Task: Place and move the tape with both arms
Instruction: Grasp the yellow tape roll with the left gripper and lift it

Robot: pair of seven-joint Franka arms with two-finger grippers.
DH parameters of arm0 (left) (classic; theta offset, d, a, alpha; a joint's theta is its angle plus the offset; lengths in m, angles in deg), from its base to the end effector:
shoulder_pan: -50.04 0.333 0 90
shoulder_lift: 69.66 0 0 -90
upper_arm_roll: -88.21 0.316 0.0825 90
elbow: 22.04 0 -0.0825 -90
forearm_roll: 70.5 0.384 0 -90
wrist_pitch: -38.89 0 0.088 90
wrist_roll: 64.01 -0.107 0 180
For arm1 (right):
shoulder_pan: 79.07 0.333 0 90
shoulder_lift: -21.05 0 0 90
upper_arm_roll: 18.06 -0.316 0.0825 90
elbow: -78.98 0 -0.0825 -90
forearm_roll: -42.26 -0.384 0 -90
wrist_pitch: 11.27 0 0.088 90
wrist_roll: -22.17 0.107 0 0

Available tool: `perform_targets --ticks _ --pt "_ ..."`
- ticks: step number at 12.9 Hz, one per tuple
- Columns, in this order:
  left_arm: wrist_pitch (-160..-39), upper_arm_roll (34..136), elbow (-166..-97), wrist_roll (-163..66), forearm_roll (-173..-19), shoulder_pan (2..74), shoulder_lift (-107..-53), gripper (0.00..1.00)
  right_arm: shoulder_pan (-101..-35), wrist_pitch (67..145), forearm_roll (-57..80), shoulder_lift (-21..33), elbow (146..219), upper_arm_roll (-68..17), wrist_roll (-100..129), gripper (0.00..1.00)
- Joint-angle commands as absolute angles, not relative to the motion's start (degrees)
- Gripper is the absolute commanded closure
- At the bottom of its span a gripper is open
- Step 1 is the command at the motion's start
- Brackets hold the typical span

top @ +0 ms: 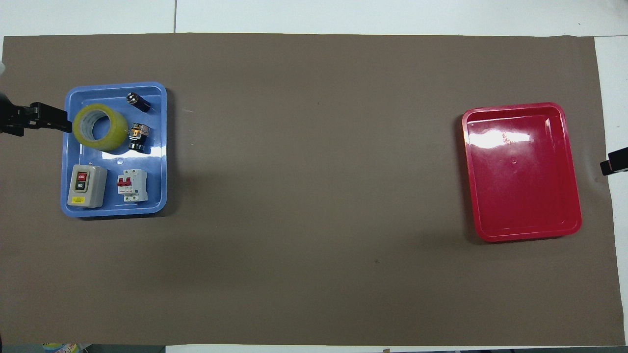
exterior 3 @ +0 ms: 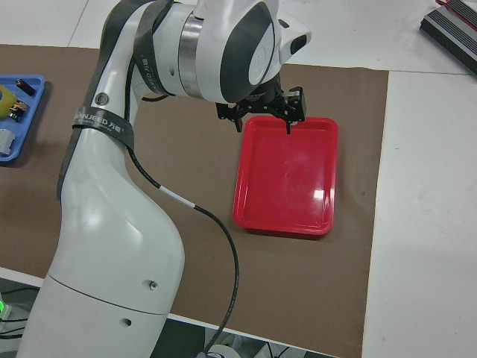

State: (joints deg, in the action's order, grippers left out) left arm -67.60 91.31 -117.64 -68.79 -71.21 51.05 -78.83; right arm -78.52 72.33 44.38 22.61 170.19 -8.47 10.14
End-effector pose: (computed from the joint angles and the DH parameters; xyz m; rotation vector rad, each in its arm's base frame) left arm 0.6139 0.0412 0.5095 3.1402 -0.0144 0.0478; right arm 0.5262 -0.0894 0.6201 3.1234 0.0786 -0.1722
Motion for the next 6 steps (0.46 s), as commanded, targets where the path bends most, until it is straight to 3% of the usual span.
perform_targets --ticks 1,6 --pt "-76.13 91.37 -122.57 -69.81 -71.03 52.67 -80.90 0.01 -78.98 73.10 44.37 22.98 170.47 -8.65 9.16 0.00" --pt "-85.72 91.28 -124.08 -68.40 -71.03 56.10 -87.31 0.00 -78.90 73.36 44.37 22.98 170.47 -8.65 9.16 0.00"
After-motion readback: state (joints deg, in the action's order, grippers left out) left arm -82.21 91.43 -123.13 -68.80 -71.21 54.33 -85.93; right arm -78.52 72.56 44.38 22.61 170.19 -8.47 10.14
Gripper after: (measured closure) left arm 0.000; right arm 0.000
